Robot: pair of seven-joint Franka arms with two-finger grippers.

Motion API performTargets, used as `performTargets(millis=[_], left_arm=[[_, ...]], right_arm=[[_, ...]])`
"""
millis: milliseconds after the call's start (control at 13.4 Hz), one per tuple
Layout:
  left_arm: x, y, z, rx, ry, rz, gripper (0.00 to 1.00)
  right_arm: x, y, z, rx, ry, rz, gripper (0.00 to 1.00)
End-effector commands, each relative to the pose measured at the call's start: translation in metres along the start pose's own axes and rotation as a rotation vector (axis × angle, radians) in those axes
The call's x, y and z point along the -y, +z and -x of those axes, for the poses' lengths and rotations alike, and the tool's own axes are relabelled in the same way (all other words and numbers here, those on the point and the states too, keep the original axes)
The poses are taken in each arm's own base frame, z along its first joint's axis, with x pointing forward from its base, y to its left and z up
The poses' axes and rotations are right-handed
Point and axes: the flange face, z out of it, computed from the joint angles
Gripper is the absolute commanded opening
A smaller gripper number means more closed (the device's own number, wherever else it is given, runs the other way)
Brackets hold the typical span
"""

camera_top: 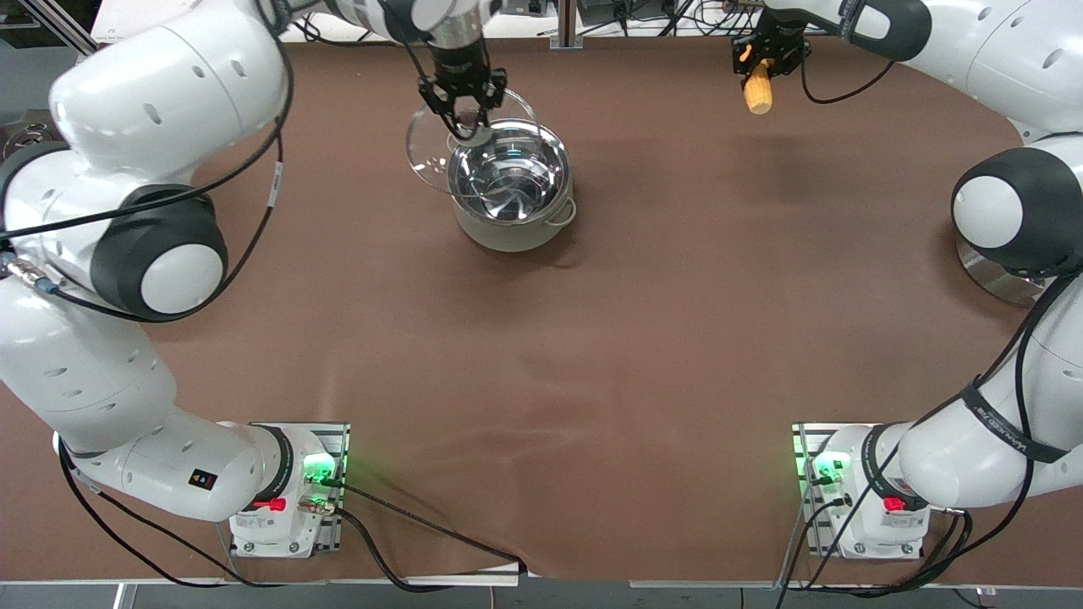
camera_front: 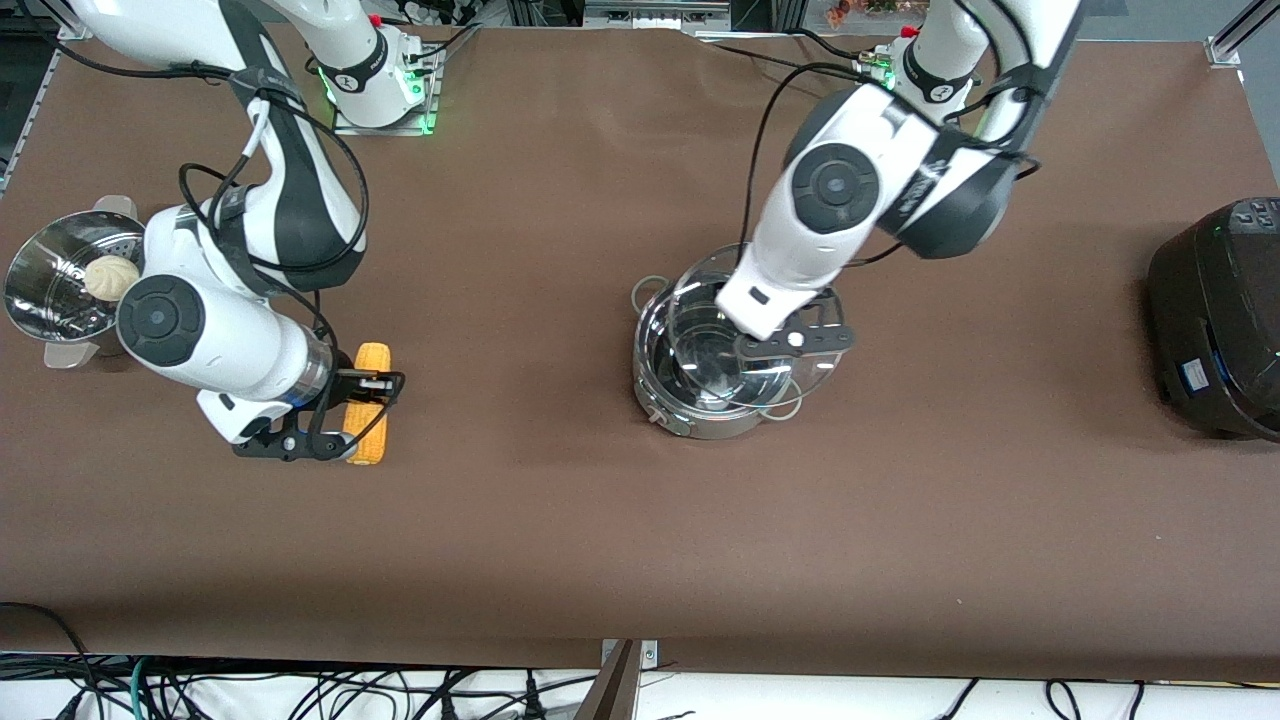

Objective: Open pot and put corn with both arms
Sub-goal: 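Lift the glass lid off the pot with the left gripper while the right carries corn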

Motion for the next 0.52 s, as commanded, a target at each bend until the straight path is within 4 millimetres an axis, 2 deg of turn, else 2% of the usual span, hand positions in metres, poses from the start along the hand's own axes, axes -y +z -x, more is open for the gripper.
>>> performTargets(millis=[0, 149, 447], left_arm=[[0.051, -0.021, -0.009, 0.018, 0.006, 0.007, 0.0], [0.09, -0.021, -0.018, 0.026, 0.052, -0.002, 0.0], [0.175, -0.014, -0.023, 0.03, 0.137, -0.021, 0.0]], right_arm=[[0.067, -0.006, 0.023, 0.004, 0.054, 0.001, 0.0], [0.127, -0.007, 0.041, -0.019, 0.079, -0.003, 0.0], [0.219, -0.01, 0.063, -0.068, 0.117, -0.045, 0.0]])
